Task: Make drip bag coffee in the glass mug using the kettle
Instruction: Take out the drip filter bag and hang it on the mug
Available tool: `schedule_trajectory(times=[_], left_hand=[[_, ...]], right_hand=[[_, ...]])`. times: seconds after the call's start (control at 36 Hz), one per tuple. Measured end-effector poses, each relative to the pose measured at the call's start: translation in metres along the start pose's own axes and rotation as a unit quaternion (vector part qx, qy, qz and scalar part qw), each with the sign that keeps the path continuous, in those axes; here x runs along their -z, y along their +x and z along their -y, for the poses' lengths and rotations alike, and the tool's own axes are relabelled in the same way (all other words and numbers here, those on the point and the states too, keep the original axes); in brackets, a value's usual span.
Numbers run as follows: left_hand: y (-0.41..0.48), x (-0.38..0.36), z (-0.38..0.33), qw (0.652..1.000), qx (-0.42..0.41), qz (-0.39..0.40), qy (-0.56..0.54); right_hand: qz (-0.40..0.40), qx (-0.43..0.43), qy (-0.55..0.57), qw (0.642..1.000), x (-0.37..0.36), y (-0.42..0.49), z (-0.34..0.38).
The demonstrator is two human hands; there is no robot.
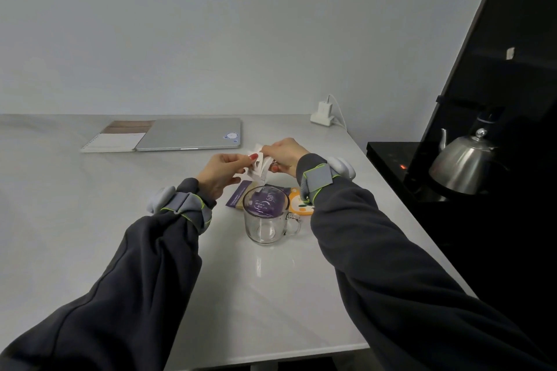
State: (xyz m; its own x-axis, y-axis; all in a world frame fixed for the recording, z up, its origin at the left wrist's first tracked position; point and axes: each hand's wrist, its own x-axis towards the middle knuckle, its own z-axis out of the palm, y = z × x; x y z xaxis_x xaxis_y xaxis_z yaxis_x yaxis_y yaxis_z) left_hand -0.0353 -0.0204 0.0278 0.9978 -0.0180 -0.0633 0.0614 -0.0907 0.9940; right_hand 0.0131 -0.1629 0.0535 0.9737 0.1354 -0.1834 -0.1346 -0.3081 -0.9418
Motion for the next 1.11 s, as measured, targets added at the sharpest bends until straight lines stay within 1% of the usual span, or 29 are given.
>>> schedule_trajectory(times=[0.08,0.17,0.28,0.39,0.53,0.67,0.75,0.89,1.0,1.11], left_hand=[[0.001,-0.001,0.001,1.0,-0.007,-0.001,-0.007],[0.003,0.0,0.002,0.999,-0.029,0.022,-0.016],[0.002,-0.001,0.001,0.998,-0.052,0.043,-0.002],[0.004,-0.006,0.0,0.997,-0.071,0.023,0.026],[0.006,-0.009,0.002,0.996,-0.08,0.019,0.032],[0.006,-0.015,0.001,0.994,-0.101,-0.009,0.028],[0.008,-0.018,0.002,0.994,-0.104,-0.005,0.029],[0.01,-0.016,0.002,0.993,-0.102,0.005,0.063],[0.007,-0.016,-0.001,0.987,-0.124,-0.005,0.101],[0.006,-0.013,-0.003,0.987,-0.127,-0.015,0.096]], right_hand=[[0.013,0.002,0.004,1.0,0.003,-0.001,0.001],[0.023,0.003,0.008,1.0,0.006,-0.002,0.001],[0.039,0.001,0.032,0.999,0.01,-0.003,0.0],[0.035,-0.004,0.029,0.999,0.007,-0.004,0.0],[0.027,0.002,0.015,1.0,0.007,-0.003,0.001],[0.018,0.005,0.014,1.0,0.007,-0.003,0.001],[0.014,0.005,0.012,1.0,0.008,-0.003,0.001],[0.012,-0.004,0.021,1.0,0.008,-0.003,-0.003],[0.015,-0.005,0.027,1.0,0.01,-0.003,-0.004],[0.017,-0.003,0.028,0.999,0.01,-0.003,-0.005]])
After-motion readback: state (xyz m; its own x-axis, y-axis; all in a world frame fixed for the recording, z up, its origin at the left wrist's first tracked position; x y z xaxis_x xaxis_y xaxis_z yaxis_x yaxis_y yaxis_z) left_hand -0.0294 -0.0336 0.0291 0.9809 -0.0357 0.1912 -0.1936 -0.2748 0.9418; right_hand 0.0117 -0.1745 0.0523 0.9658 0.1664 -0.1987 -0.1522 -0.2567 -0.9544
